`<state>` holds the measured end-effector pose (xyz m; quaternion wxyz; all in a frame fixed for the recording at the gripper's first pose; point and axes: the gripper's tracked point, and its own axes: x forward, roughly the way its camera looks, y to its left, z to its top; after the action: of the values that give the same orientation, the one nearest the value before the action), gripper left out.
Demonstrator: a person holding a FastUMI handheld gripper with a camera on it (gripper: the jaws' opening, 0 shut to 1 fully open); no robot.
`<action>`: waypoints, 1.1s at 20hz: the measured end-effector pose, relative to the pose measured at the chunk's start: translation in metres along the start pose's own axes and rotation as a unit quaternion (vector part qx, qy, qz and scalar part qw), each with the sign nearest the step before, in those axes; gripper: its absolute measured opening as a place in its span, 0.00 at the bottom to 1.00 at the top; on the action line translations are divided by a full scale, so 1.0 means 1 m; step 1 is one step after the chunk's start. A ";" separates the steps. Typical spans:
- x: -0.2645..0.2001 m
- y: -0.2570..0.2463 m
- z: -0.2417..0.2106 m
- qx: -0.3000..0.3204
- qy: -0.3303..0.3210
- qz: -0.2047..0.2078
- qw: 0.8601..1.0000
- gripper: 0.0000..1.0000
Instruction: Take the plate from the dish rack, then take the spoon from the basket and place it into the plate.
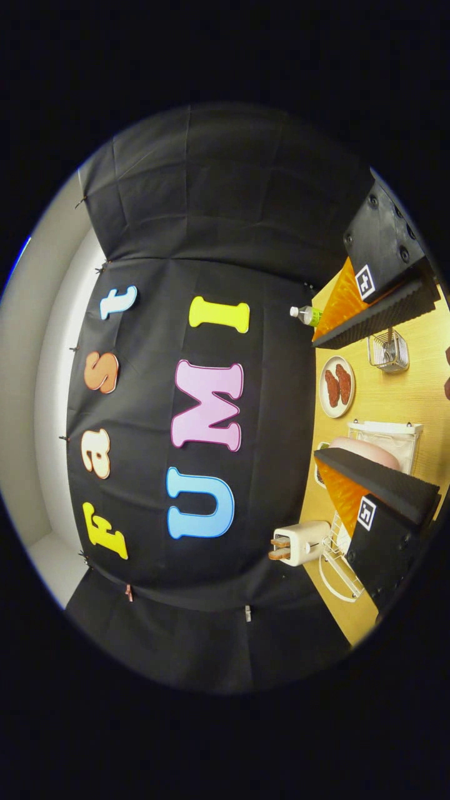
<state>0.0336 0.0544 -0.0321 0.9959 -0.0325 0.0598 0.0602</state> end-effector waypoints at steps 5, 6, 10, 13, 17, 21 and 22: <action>0.041 0.027 -0.016 -0.010 0.033 0.022 0.999 0.97; 0.050 0.032 -0.021 -0.013 0.044 0.023 0.999 0.97; 0.083 0.048 -0.052 -0.021 0.091 0.018 0.995 0.97; 0.105 0.061 -0.092 -0.015 0.148 0.013 0.989 0.94; 0.122 0.065 -0.132 -0.006 0.214 -0.006 0.977 0.77; 0.133 0.067 -0.154 0.004 0.238 -0.017 0.971 0.59; 0.135 0.067 -0.157 0.016 0.245 -0.021 0.969 0.53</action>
<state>0.1398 0.1253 -0.2083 0.9523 -0.0317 0.3020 0.0289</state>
